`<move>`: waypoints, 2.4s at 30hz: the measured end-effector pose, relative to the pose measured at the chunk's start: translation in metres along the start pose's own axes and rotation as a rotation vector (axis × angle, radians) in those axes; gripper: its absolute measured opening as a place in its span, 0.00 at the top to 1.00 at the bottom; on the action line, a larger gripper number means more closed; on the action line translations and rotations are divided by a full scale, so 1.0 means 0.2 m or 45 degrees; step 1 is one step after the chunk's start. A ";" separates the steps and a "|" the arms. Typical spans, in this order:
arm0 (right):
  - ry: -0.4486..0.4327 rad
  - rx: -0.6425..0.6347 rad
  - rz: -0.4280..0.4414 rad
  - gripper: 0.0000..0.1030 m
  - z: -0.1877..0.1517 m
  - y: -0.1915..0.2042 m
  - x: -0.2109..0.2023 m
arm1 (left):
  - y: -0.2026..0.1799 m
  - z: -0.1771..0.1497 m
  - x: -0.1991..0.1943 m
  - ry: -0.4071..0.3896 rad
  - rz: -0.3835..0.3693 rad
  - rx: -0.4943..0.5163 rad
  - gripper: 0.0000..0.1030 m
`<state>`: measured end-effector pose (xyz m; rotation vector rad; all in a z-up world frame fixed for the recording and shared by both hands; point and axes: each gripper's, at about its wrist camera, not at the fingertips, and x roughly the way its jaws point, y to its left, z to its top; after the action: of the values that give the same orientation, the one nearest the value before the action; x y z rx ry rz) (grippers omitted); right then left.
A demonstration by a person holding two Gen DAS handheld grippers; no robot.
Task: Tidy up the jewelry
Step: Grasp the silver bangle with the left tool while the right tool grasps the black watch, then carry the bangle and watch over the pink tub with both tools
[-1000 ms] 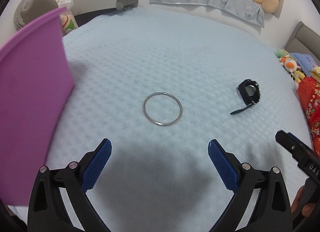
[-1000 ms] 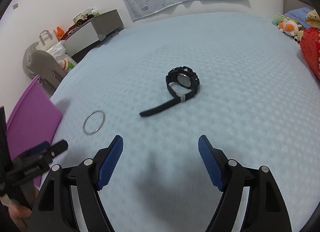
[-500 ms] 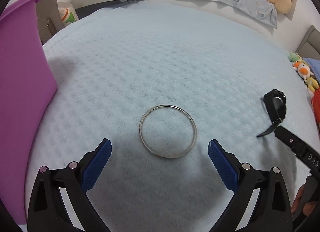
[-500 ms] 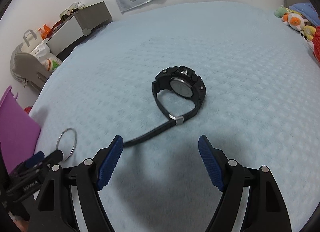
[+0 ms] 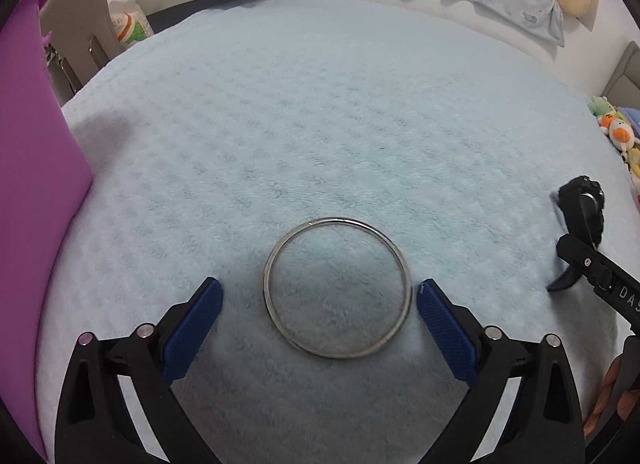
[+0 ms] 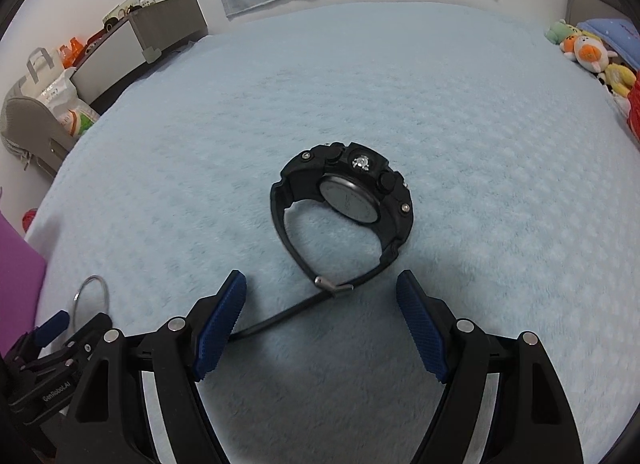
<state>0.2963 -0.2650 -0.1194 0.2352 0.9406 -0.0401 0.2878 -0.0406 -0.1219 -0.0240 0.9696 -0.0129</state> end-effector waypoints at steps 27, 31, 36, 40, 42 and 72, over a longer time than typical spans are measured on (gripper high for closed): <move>-0.031 -0.109 -0.113 0.21 0.02 0.08 0.10 | -0.08 0.02 0.05 -0.046 0.094 0.038 0.07; -0.020 -0.117 -0.113 0.24 0.03 0.08 0.09 | -0.08 0.03 0.03 -0.058 0.064 0.060 0.22; -0.023 -0.101 -0.116 0.47 0.04 0.07 0.06 | -0.12 0.01 0.00 -0.077 0.063 0.111 0.32; -0.026 -0.104 -0.103 0.51 0.03 0.06 0.03 | -0.10 0.01 -0.03 -0.074 0.048 0.087 0.32; -0.030 -0.107 -0.094 0.51 0.02 0.05 0.01 | -0.09 0.00 -0.04 -0.072 0.039 0.080 0.32; -0.070 -0.035 0.049 0.52 -0.57 0.18 -0.65 | 0.14 -0.47 -0.76 -0.113 -0.053 0.184 0.32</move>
<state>0.1347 -0.2140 -0.0730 0.2255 0.8809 0.0015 0.1244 -0.0110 -0.0513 0.0876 0.8771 -0.1195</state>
